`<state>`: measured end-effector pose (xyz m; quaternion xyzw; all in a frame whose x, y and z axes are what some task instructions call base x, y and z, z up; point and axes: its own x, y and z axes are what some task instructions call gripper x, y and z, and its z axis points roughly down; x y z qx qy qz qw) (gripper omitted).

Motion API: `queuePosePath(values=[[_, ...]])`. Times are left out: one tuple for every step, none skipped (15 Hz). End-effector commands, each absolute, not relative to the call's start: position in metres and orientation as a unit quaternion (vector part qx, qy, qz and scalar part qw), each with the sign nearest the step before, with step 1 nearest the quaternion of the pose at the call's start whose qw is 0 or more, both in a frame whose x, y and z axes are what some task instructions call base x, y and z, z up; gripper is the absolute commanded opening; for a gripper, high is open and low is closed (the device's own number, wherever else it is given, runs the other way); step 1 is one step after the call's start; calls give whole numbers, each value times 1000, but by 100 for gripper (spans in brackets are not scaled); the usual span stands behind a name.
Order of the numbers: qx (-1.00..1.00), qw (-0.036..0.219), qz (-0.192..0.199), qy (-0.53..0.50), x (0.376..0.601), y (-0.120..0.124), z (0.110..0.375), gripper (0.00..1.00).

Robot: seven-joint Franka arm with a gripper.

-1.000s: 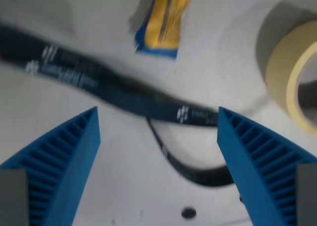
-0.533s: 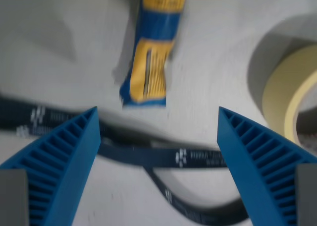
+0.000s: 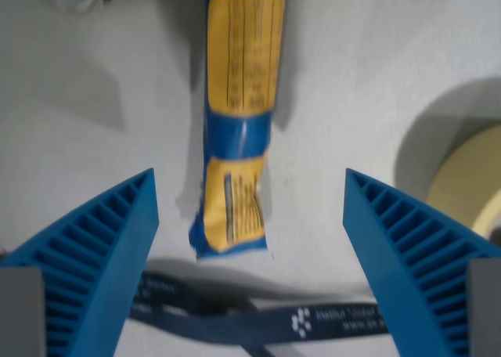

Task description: Move above the blue bag

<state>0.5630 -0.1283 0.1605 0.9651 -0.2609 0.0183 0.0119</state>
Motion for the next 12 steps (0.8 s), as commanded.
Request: queuePosePath(values=[[948,-3,10,-318,574,-134,157,100],[948,-3,10,-317,576,-135,155,100],[949,-3,10,-316,578,-136,154,100],[949,-4,10,-314,579,-137,153,100],[950,-5,10,-312,581,-137,152,100],[950,-4,10,-311,582,-138,152,100],[951,-3,11,-308,583,-138,151,100],[952,-2,10,-306,584,-138,151,100],[953,-2,10,-304,584,-139,150,100],[953,-2,10,-302,585,-139,150,100],[954,-2,9,-300,585,-139,150,100],[954,-2,9,-300,585,-139,150,100]])
